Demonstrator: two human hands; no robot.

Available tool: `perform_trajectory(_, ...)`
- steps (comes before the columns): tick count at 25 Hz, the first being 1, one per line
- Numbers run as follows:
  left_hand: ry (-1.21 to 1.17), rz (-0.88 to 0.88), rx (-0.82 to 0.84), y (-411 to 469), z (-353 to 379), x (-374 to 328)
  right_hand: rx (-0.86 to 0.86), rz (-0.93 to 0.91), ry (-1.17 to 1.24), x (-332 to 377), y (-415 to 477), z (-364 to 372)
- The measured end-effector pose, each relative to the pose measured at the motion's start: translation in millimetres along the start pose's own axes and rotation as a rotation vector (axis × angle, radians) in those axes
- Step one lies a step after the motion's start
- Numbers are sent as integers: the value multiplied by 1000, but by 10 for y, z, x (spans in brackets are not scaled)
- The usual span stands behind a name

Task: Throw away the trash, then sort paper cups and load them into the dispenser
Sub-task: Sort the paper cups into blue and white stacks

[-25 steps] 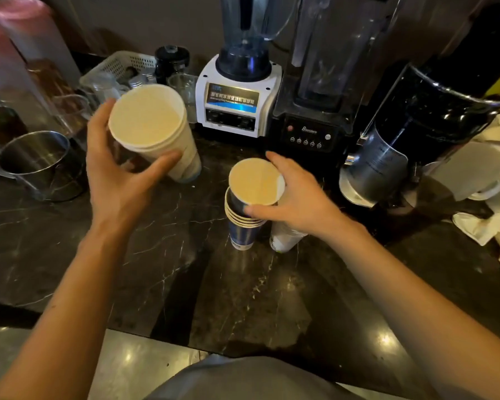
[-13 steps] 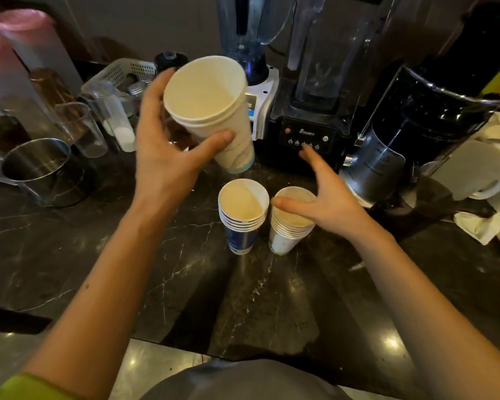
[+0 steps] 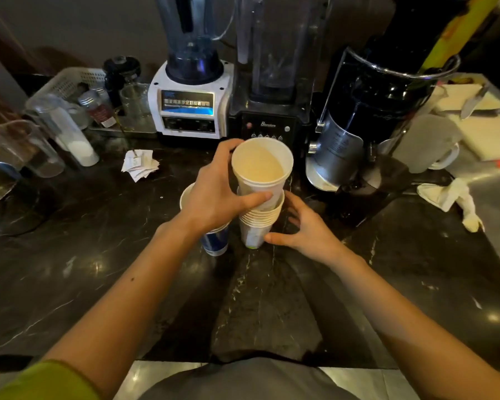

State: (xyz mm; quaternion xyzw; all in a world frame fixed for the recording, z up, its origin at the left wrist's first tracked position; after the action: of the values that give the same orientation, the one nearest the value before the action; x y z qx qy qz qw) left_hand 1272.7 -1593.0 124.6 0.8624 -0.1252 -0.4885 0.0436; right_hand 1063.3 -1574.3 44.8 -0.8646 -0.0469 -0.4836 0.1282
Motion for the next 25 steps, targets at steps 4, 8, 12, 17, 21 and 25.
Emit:
perform_trajectory(4,238,25,104,-39,123,144,-43,-17,76,-19,42,175)
perform_trajectory(8,586,80,190,-38,150,304,-97,-15,94,-45,72,232)
perform_trajectory(12,779,155,284,-69,141,327,-101,-4,99,-35,64,222)
perform_trajectory(17,784,131,307,-86,121,293,-85,-20,91,-17,62,205)
perform_trajectory(21,658,165,52,-219,25,182,-86,-34,103,-56,81,203)
perform_trajectory(25,161,37,-368,-654,-205,339,-70,-43,119,-90,115,252)
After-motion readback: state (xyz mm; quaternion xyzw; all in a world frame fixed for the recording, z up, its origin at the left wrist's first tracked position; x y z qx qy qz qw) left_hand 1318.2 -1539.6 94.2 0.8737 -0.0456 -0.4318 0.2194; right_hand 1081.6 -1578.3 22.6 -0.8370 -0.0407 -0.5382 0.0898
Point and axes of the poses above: each hand's wrist, its own y-axis towards the middle knuckle, its own z-axis out of the palm, x = y × z, the point moved 1 cm from there along y, towards the middle knuckle, and after that the axes turned 3 degrees about -x, right-handed, at the moved point
